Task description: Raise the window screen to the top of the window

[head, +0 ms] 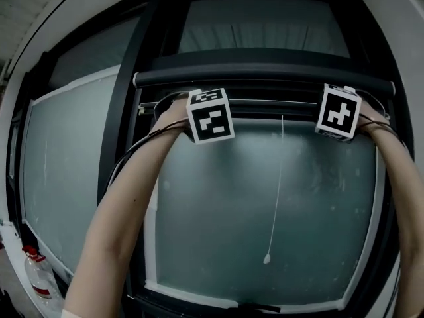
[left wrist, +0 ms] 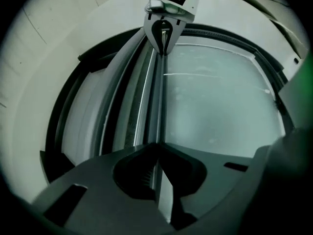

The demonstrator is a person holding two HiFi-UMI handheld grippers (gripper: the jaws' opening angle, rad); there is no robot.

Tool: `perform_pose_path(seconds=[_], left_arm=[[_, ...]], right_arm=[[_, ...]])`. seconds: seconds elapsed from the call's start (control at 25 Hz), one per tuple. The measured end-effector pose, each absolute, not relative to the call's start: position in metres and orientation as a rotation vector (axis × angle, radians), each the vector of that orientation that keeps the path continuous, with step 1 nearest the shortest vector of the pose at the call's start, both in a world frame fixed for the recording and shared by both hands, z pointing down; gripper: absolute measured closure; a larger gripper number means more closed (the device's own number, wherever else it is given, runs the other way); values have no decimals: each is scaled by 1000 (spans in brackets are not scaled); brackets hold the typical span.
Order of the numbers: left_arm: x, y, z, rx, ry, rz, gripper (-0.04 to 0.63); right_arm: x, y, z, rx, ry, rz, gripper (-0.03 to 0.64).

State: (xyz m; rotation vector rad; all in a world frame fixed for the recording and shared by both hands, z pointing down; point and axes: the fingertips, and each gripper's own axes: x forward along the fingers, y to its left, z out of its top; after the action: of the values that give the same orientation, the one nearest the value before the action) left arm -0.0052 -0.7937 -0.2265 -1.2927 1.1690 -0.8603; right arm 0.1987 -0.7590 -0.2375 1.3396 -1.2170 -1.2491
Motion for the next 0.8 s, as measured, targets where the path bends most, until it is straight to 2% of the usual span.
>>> perform_pose_path(seconds=[0.24, 0.4, 0.68, 0.8], left_arm=[[-6, -794, -285, -1170, 1263, -876, 575], [-7, -793, -289, -1162, 1235, -910, 575], [-6, -791, -290, -1211, 1256, -783, 575], [-8, -782, -292, -1349, 1268, -604, 561]], right_arm=[[193, -760, -290, 1459, -1222, -1364, 593], [196, -761, -292, 1469, -1184, -1367, 591], [188, -755, -300, 1503, -1126, -1465, 588], [196, -749, -297, 1575, -1261, -1446, 587]])
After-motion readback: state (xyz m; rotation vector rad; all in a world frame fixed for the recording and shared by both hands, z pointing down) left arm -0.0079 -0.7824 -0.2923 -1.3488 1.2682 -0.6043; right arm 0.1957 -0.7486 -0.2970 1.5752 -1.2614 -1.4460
